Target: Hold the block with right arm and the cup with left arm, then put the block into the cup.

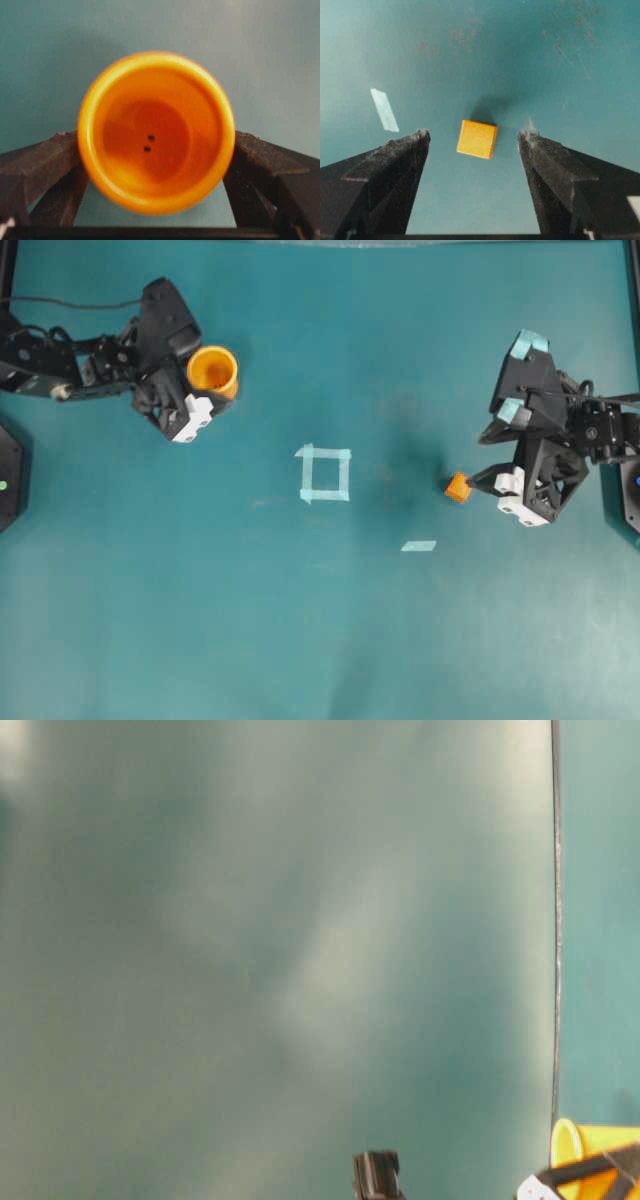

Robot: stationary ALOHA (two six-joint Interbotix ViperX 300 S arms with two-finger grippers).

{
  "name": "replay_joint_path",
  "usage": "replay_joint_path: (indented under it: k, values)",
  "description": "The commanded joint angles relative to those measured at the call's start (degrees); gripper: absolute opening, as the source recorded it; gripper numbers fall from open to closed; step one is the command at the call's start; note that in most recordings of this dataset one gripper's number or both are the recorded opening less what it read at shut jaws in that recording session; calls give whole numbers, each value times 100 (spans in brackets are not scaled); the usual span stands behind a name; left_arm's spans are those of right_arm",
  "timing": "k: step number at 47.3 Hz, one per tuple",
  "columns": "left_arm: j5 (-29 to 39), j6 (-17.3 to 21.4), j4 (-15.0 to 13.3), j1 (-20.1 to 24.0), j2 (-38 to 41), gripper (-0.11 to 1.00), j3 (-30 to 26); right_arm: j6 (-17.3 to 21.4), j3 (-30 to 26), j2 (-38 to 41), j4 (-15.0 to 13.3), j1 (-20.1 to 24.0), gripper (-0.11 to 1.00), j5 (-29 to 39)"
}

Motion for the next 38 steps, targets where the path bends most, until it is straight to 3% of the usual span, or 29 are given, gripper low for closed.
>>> replay_joint_path:
  k: [1, 17, 29, 38]
  values:
    - [-44, 9, 0, 18, 0, 89, -176, 9, -141, -35, -18, 0, 68, -53]
    - [-18, 0, 9, -70, -26, 82, -62, 18, -158, 88, -35, 0, 68, 220]
    - [281, 0, 9, -677, -44, 81, -237, 35, -360, 606, -281, 0, 68, 870]
    - [650, 0, 0, -1107, -26, 80, -457, 35, -501, 914, -316, 0, 68, 756]
